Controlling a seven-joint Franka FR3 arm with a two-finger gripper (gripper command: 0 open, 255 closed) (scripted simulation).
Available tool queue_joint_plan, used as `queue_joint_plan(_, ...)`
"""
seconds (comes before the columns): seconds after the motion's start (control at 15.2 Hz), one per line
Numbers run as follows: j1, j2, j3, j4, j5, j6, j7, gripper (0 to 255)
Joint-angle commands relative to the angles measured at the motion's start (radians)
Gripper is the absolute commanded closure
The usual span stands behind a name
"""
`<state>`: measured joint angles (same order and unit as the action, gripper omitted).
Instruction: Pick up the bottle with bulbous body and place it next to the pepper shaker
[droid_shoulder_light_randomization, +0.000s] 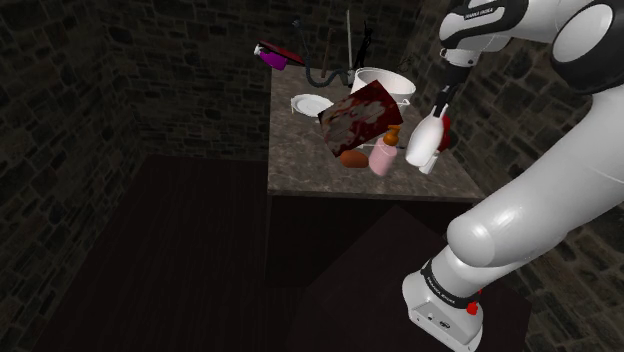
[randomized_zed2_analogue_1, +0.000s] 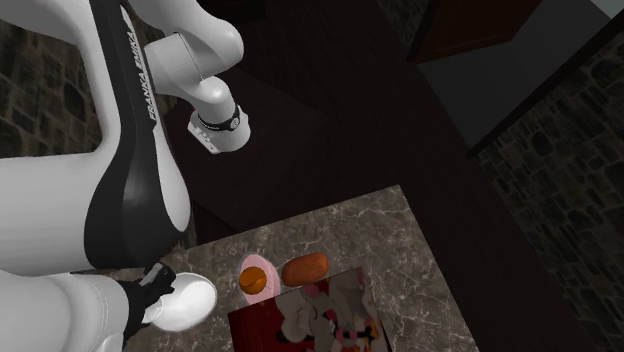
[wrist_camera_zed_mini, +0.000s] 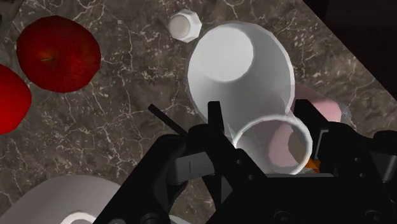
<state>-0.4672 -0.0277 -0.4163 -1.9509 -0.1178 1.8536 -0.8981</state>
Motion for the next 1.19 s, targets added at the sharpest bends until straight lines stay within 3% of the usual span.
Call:
queue_joint_plan(0.0,-0.001,0.002,-0.001,-0.022,0.0,0.025,0.001,255)
queue_joint_plan(0.53,-0.004,0.03,-0.004,-0.094,0.008,0.123,0.002,255)
queue_joint_plan(0.99,-0.004,0.031,-0.004,-0.094,0.008,0.123,0.002,255)
queue_joint_plan(1.06,-0.004,0.031,-0.004,-0.094,0.008,0.123,0.002,0)
queue_joint_plan(1.12,-0.004,0.03,-0.004,-0.094,0.008,0.123,0.002,0)
